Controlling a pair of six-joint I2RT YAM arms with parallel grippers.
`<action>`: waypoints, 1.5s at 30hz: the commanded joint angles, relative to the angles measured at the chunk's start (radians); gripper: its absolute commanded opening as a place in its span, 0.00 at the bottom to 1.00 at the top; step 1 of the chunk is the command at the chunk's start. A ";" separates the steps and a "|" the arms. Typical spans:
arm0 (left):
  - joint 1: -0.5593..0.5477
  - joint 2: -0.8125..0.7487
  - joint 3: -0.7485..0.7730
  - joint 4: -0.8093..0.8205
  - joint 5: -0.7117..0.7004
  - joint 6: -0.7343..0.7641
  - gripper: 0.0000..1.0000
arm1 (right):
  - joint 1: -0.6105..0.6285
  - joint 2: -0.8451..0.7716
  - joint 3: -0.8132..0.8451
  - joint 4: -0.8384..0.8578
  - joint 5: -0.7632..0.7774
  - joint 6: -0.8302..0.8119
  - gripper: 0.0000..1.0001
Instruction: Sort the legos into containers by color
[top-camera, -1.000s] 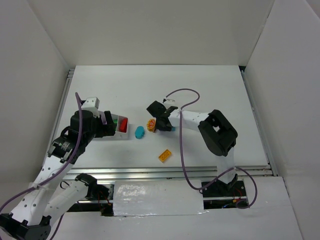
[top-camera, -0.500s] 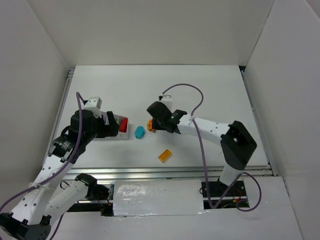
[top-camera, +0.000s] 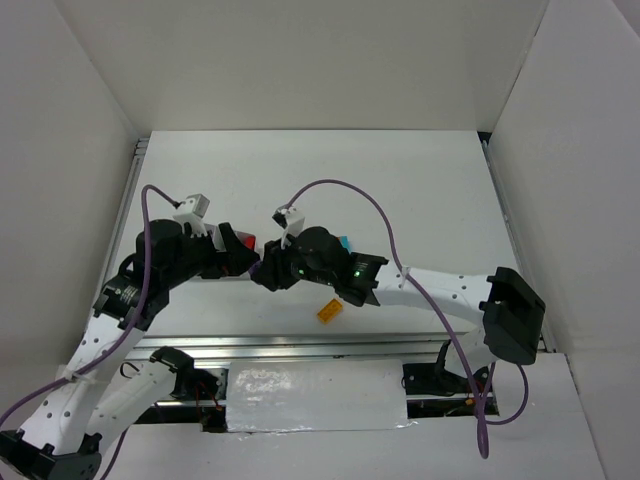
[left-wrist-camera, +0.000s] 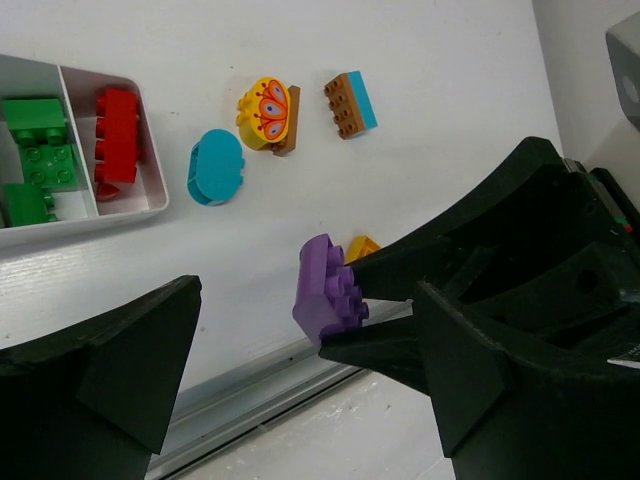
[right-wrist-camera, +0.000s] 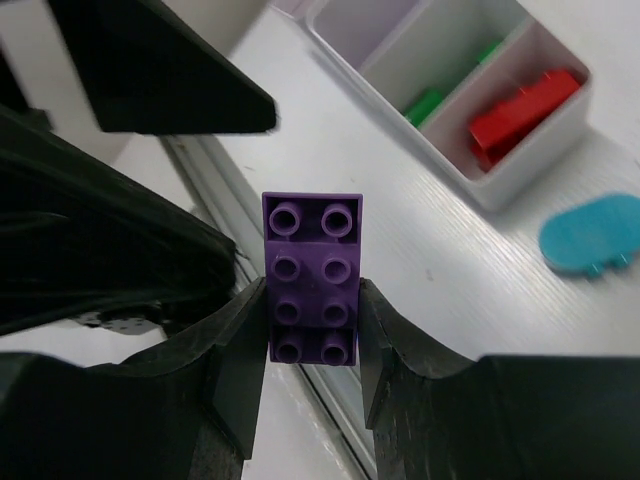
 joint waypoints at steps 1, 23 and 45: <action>-0.004 -0.033 0.031 0.011 0.056 -0.012 1.00 | -0.003 -0.046 -0.029 0.192 -0.131 -0.035 0.00; -0.004 -0.014 0.008 0.120 0.229 -0.055 0.00 | 0.000 -0.070 -0.077 0.361 -0.070 -0.003 0.00; -0.001 0.519 0.412 -0.185 -0.835 0.260 0.00 | -0.051 -0.379 -0.258 0.114 0.119 -0.060 1.00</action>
